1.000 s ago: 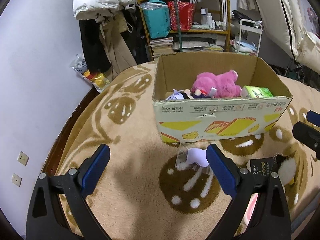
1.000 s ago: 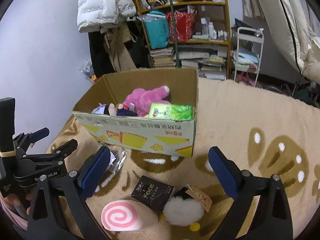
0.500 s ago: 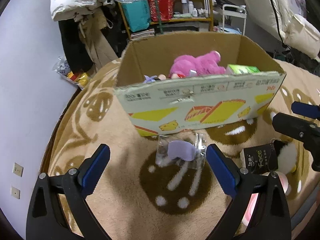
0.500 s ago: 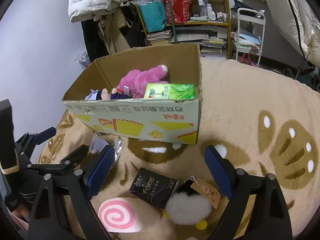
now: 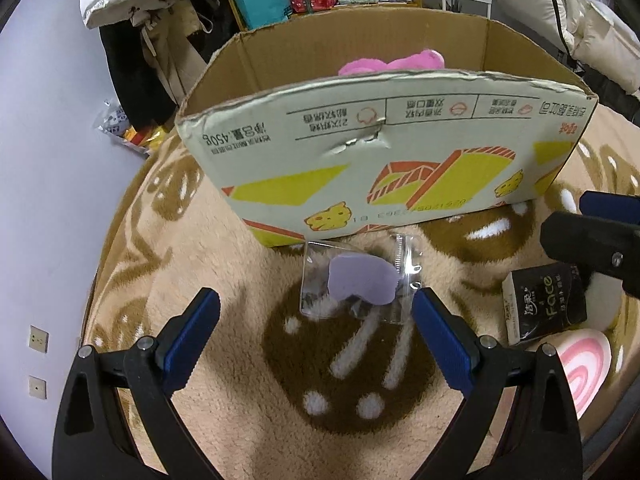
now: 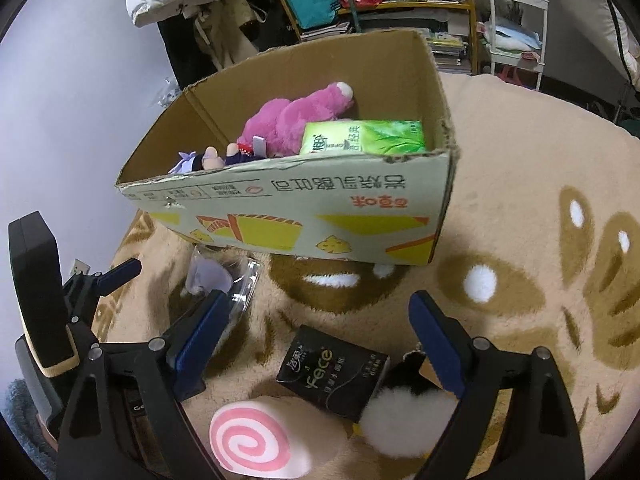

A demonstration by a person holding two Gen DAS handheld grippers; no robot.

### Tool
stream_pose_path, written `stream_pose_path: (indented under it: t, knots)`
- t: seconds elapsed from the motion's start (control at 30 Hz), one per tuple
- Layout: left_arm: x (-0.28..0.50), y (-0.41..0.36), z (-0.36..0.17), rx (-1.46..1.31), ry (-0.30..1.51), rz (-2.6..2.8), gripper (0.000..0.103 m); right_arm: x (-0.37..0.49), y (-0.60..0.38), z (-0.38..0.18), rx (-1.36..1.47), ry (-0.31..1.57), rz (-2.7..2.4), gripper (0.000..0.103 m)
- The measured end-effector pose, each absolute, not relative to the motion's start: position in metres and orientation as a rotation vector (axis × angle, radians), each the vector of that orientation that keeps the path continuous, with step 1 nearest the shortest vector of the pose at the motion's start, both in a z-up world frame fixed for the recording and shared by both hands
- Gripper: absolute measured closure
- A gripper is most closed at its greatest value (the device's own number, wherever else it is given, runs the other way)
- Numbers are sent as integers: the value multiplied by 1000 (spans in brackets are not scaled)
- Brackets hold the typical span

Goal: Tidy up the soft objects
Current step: 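Move both tools back toward the remaining items on the rug, then grasp the clear bag with the left tool while the right tool grasps the black Face tissue pack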

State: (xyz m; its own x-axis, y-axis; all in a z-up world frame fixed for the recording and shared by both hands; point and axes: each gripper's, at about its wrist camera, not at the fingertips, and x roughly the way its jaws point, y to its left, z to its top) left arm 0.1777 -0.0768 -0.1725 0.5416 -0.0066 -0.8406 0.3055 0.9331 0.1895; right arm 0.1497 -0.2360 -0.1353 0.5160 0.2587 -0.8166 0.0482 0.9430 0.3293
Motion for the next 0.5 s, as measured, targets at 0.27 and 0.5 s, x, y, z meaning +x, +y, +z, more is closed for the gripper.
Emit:
stream_pose_path:
  t: [0.27,0.5]
  knots:
    - [190,-77,-185,302,1026,-240,7,153,-230,-142,318,1074,146,8]
    - [199,-78,-201,293,1068,-259,7,161,-224,-152,322,1111,141,8]
